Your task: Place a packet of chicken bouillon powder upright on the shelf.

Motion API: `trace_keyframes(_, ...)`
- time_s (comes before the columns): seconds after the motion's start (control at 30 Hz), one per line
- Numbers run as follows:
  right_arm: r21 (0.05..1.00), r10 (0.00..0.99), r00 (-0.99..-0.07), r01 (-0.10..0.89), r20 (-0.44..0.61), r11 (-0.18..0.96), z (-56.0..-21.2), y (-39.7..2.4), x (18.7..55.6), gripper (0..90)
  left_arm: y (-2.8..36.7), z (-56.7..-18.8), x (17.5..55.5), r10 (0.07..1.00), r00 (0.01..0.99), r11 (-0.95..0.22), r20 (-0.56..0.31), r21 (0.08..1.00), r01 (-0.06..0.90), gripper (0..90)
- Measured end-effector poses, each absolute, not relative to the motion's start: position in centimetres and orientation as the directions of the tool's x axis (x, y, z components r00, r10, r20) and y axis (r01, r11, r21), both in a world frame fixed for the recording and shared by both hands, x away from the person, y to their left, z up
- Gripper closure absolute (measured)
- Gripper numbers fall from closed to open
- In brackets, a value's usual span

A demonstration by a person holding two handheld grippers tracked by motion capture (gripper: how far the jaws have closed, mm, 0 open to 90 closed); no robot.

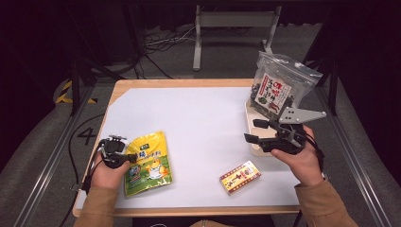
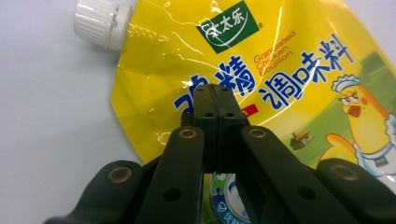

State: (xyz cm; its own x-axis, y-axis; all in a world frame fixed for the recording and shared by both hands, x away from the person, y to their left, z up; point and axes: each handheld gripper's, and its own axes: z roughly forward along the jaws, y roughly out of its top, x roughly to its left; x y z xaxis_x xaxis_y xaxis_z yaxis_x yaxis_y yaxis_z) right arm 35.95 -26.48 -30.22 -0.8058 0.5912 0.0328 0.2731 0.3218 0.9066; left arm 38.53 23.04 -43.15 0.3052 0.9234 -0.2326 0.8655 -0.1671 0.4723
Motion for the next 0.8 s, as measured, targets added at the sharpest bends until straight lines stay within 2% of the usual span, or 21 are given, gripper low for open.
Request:
trace_keyframes(0.07,0.908,0.596,-0.803,0.274,0.034,0.318,-30.2,-26.7,35.9,37.1,23.3,-43.1,38.6,0.916,0.307,-0.158,-0.258,0.471,0.868,88.7)
trace_keyframes(0.1,0.908,0.597,-0.801,0.275,0.036,0.315,-30.2,-26.8,35.9,37.1,23.6,-43.0,38.6,0.917,0.308,-0.156,-0.255,0.483,0.862,85.1)
trace_keyframes(0.13,0.909,0.598,-0.801,0.275,0.036,0.314,-30.2,-26.9,35.9,37.1,23.6,-42.8,38.5,0.926,0.295,-0.143,-0.235,0.505,0.851,73.2)
trace_keyframes(0.17,0.909,0.598,-0.801,0.275,0.036,0.314,-30.2,-26.9,35.9,37.1,23.6,-42.8,38.5,0.926,0.295,-0.143,-0.235,0.505,0.851,66.6)
trace_keyframes(0.23,0.908,0.6,-0.799,0.278,0.038,0.312,-30.2,-27.0,36.0,37.1,24.0,-42.3,38.3,0.94,0.286,-0.147,-0.186,0.536,0.831,63.1)
trace_keyframes(0.3,0.908,0.601,-0.798,0.28,0.04,0.312,-30.3,-27.1,36.0,37.2,24.4,-42.1,38.3,0.947,0.271,-0.129,-0.175,0.563,0.816,49.5)
trace_keyframes(0.47,0.904,0.6,-0.799,0.283,0.038,0.32,-30.5,-26.8,36.0,37.2,24.6,-42.8,39.2,0.952,0.268,-0.145,-0.149,0.551,0.822,30.1)
trace_keyframes(0.57,0.901,0.601,-0.799,0.288,0.038,0.325,-30.6,-26.8,36.1,37.1,24.4,-43.6,39.9,0.945,0.279,-0.161,-0.167,0.506,0.848,28.9)
trace_keyframes(0.63,0.901,0.602,-0.798,0.289,0.039,0.324,-30.7,-26.8,36.1,37.1,23.7,-43.5,39.8,0.947,0.296,-0.197,-0.126,0.5,0.843,28.7)
trace_keyframes(0.67,0.901,0.602,-0.798,0.289,0.039,0.324,-30.7,-26.8,36.1,37.1,23.7,-43.5,39.8,0.947,0.296,-0.197,-0.126,0.5,0.843,35.4)
trace_keyframes(0.8,0.902,0.604,-0.796,0.29,0.042,0.319,-30.7,-27.0,36.1,37.1,22.9,-43.5,39.6,0.947,0.302,-0.211,-0.108,0.501,0.839,40.0)
